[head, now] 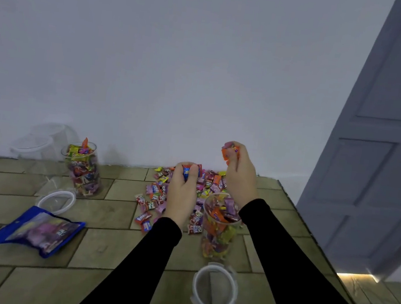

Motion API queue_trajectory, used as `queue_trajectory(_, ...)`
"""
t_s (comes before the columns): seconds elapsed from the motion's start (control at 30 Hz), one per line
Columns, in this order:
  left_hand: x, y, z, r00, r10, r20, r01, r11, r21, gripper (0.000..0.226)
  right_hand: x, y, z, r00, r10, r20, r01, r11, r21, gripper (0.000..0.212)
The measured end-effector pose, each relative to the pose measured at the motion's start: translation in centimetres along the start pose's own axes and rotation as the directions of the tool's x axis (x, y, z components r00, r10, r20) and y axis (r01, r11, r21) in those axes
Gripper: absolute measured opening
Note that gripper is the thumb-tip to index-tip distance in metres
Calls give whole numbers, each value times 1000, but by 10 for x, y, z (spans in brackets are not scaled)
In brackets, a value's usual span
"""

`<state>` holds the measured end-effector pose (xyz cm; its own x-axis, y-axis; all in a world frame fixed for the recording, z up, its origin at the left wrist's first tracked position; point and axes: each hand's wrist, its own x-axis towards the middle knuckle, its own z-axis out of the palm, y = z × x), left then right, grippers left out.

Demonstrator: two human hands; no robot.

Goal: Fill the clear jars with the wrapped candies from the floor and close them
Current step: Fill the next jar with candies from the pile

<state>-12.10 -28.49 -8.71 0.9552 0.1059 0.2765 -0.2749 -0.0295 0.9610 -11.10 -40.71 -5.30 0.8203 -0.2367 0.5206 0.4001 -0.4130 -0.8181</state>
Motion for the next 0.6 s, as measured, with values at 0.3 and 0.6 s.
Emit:
queue_trajectory(0.3, -18, 14, 36, 999, 46, -18, -48, 994, -101, 17, -7, 21, -15, 935, 285, -212, -200, 915, 350, 20)
queue_trajectory(0.6, -22, 11, 43, 999, 31, -30, -34, 991, -129, 15, -6, 39, -7, 932, 326, -160, -266, 912, 312, 32)
